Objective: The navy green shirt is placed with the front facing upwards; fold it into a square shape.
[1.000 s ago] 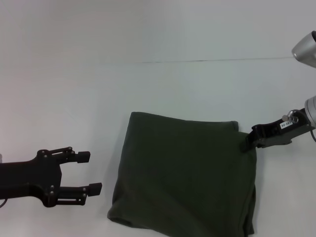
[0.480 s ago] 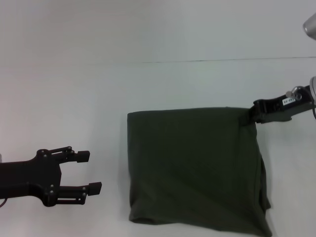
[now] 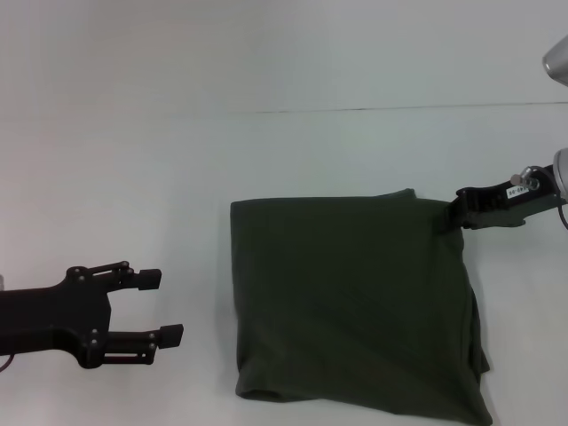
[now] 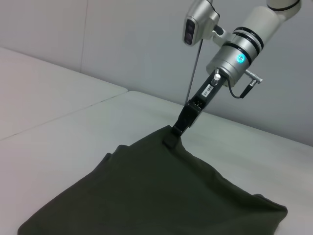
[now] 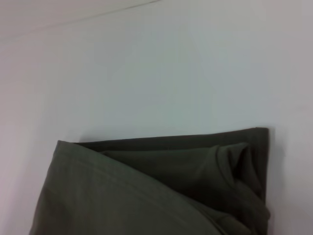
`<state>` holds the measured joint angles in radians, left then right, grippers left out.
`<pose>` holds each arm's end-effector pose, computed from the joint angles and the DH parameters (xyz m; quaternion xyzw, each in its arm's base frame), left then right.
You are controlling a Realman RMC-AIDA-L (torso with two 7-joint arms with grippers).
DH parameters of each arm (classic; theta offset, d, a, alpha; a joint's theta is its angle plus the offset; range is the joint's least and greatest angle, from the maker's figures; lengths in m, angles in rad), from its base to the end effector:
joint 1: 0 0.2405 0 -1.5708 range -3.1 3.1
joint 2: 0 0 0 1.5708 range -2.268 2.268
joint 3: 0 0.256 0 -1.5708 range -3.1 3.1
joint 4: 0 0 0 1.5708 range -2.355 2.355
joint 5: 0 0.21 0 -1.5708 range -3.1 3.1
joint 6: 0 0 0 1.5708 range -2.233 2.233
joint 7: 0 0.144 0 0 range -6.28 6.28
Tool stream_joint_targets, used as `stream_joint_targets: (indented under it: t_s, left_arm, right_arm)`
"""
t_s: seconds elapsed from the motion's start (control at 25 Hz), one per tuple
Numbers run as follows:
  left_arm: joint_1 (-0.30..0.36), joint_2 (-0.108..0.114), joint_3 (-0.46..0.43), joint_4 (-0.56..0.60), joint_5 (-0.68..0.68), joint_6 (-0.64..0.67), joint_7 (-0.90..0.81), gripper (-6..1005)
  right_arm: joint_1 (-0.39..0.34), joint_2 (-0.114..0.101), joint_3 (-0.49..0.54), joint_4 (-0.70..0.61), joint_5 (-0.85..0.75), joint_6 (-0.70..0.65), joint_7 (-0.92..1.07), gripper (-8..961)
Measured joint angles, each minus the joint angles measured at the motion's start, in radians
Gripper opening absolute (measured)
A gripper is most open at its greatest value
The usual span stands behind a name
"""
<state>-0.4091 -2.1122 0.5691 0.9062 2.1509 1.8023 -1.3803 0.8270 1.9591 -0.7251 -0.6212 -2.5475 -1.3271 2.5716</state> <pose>-0.2824 0.2841 0.0334 -0.9524 -0.1915 -0.2090 0.1124 0.2567 0.4128 0.0281 -0.7718 0.6121 0.0210 0.1710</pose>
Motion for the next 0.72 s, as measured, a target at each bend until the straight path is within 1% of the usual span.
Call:
stream_joint_targets:
  t_s: [0.12,0.28,0.56,0.72]
  left_arm:
    - [0.000,0.000,0.000,-0.001,-0.001,0.000,-0.001,877]
    - [-0.001,0.002,-0.010,-0.001,-0.007,0.006,-0.008,877]
    - [-0.007,0.006,-0.017,-0.003,-0.008,0.008,-0.045,877]
    - [-0.011,0.006,-0.017,-0.003,-0.016,0.009,-0.052,876]
  right_arm:
    - [-0.002,-0.003,0.000,0.000,-0.006,-0.002,0.004,67]
    - [-0.005,-0.007,0.000,-0.009,-0.008,-0.016,0.007,128]
    - [-0.030,-0.023,0.022,-0.031,-0.001,-0.039,0.007,234]
    - [-0.057,-0.028,0.074,-0.092,0.029,-0.091,-0.004,403]
